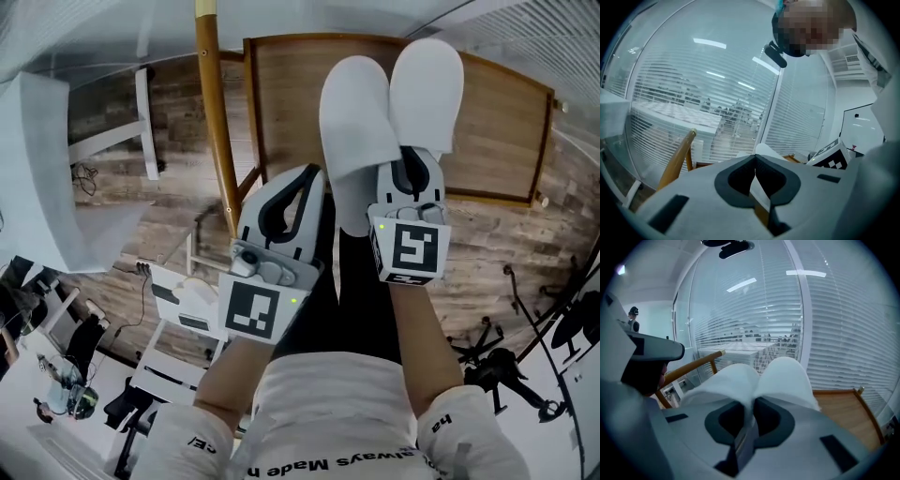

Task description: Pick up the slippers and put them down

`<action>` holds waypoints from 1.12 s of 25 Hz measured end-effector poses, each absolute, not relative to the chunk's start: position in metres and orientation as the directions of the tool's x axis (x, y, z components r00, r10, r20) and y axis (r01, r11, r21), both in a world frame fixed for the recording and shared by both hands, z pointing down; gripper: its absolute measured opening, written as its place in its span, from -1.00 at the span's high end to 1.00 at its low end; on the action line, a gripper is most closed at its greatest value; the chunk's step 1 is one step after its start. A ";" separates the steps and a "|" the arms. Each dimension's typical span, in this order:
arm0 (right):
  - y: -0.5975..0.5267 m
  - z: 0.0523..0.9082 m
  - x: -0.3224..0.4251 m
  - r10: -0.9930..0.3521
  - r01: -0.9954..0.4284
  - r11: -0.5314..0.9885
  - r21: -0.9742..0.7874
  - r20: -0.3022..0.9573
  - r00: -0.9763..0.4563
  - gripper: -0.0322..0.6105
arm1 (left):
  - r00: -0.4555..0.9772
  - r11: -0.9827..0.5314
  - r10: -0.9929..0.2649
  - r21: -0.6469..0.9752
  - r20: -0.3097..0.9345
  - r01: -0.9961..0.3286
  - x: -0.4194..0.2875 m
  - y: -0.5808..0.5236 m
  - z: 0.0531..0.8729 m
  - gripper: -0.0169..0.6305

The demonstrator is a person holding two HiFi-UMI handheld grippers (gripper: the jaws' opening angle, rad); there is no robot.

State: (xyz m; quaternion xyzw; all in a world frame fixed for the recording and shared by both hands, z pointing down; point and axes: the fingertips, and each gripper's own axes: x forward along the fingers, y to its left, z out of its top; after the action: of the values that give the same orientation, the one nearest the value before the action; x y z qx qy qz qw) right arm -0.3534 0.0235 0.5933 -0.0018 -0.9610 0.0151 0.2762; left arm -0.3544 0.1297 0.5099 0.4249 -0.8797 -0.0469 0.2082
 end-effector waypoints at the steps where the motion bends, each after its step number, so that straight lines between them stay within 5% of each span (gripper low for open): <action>1: 0.022 0.587 -0.352 0.012 -0.003 1.000 -0.028 0.527 -0.850 0.79 | -0.554 0.633 -0.768 0.255 0.321 -0.731 -0.355 0.128 0.503 0.91; 28: 0.026 0.360 -0.320 0.170 0.170 0.985 -0.038 0.421 -0.891 0.79 | -0.562 0.594 -0.802 0.172 0.202 -0.786 -0.345 0.142 0.303 0.91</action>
State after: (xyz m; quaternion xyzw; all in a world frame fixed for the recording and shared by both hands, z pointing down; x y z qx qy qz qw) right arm -0.3204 0.0259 0.3600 -0.0876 -0.9723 0.0002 0.2166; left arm -0.3447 0.1419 0.3034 0.4497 -0.8831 -0.0311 0.1300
